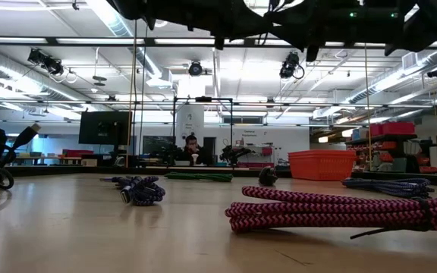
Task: Pick & Place USB Port
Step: Put the black charger cable into the orange bin
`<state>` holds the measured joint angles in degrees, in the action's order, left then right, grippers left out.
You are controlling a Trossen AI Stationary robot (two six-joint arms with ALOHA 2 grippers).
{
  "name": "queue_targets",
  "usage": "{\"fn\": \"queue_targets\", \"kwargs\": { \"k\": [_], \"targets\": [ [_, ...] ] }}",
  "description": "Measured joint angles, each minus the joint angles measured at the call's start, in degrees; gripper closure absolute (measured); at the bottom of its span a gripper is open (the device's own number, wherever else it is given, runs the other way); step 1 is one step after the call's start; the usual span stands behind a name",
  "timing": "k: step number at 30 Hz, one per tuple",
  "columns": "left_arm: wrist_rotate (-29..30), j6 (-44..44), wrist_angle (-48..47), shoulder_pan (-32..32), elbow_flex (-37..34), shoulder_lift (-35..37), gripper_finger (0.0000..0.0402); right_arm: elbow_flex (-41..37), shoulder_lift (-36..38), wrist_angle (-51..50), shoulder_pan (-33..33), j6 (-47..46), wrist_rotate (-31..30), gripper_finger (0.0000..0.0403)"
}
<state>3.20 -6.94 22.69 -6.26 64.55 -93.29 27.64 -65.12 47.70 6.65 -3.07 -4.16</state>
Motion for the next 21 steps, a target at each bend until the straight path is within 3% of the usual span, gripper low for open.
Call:
{"fn": "queue_targets", "kwargs": {
  "k": [8,21],
  "targets": [
    [0.92,0.72,-3.65,-2.41,0.0,3.06,0.0391,0.04,0.33,1.32,0.48,-0.52,4.43,0.0231],
    [-1.11,1.7,-2.81,-1.03,0.0,2.53,0.0391,0.04,0.35,2.92,0.99,-0.95,3.75,0.0231]
  ]
}}
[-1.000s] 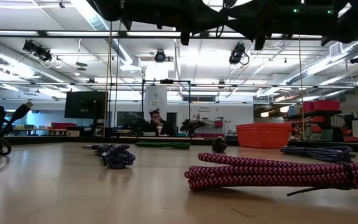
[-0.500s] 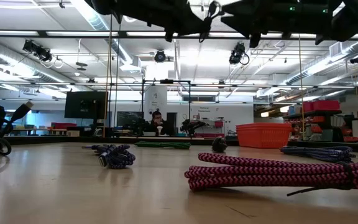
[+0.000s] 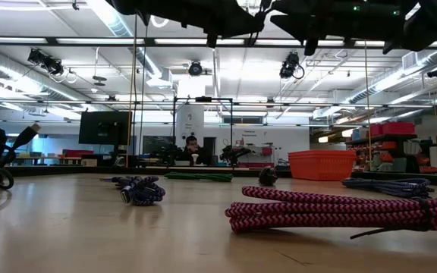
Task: Pick & Place USB Port
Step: Put the black charger cable into the orange bin
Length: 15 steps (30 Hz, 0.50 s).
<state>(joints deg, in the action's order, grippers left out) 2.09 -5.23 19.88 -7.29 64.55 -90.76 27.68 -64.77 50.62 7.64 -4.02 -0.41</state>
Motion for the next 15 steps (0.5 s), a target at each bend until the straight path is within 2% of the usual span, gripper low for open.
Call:
{"fn": "queue_targets", "kwargs": {
  "k": [15],
  "targets": [
    [0.28,0.02,1.23,1.11,0.0,0.0,0.0391,0.05,-1.18,4.37,0.02,-0.78,-0.1,0.0231]
  ]
}}
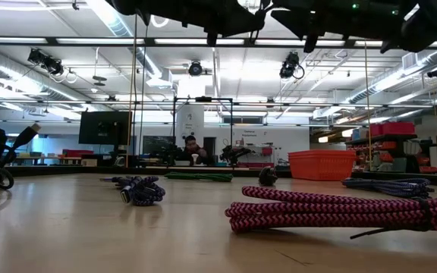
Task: Pick & Place USB Port
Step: Put the black charger cable into the orange bin
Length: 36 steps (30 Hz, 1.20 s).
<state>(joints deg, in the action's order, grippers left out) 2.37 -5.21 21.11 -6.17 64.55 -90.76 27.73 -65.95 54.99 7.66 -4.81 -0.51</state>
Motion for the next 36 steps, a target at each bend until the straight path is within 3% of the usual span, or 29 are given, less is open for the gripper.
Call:
{"fn": "queue_targets", "kwargs": {
  "k": [9,11,15,26,31,36],
  "targets": [
    [-0.07,0.0,-0.05,0.05,0.0,0.0,0.0392,7.39,-7.41,-2.76,0.0,2.47,1.26,0.0239],
    [-0.04,0.0,-0.03,0.02,0.0,0.0,0.0392,8.21,-8.1,-5.29,0.04,3.54,0.78,0.0267],
    [0.17,0.04,-0.38,0.02,0.0,0.0,0.0385,8.33,-8.04,-6.26,0.04,4.9,0.87,0.0373],
    [0.68,1.14,-0.4,0.02,0.0,0.0,0.0367,8.35,-7.13,-7.66,0.0,4.88,0.02,0.0374],
    [3.24,1.07,-0.91,0.04,0.0,0.17,0.0323,8.35,-6.64,-8.37,0.44,5.11,-1.73,0.0375],
    [5.55,1.07,-3.99,-0.04,-0.05,1.4,0.026,8.41,-3.22,-17.09,2.23,5.73,-5.76,0.0375]
  ]
}}
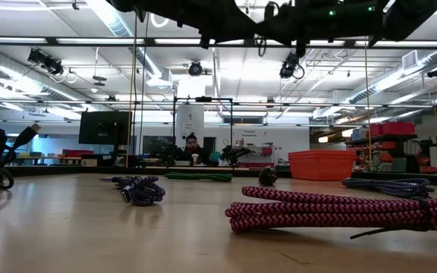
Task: Pick & Place USB Port
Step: Put the black charger cable into the orange bin
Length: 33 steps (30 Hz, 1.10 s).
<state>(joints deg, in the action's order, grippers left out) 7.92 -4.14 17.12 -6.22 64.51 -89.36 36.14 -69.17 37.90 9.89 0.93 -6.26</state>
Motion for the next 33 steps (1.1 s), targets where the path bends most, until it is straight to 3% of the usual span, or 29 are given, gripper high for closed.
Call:
{"fn": "queue_targets", "kwargs": {
  "k": [7,15,23,33],
  "targets": [
    [4.02,0.87,-11.4,0.02,0.0,1.52,0.0201,0.0,8.35,-20.63,4.81,1.11,-8.55,0.0375],
    [4.09,3.52,-20.24,0.02,0.0,1.7,0.0202,-0.02,13.6,-40.39,12.12,-1.04,-17.4,0.0375],
    [4.03,3.54,-20.91,0.11,0.0,1.7,0.0206,-0.02,11.71,-40.86,20.22,-1.0,-17.32,0.0375],
    [3.89,3.74,-21.34,0.97,0.0,1.7,0.0207,-0.02,2.58,-38.88,26.71,-1.95,-14.11,0.0375]
  ]
}}
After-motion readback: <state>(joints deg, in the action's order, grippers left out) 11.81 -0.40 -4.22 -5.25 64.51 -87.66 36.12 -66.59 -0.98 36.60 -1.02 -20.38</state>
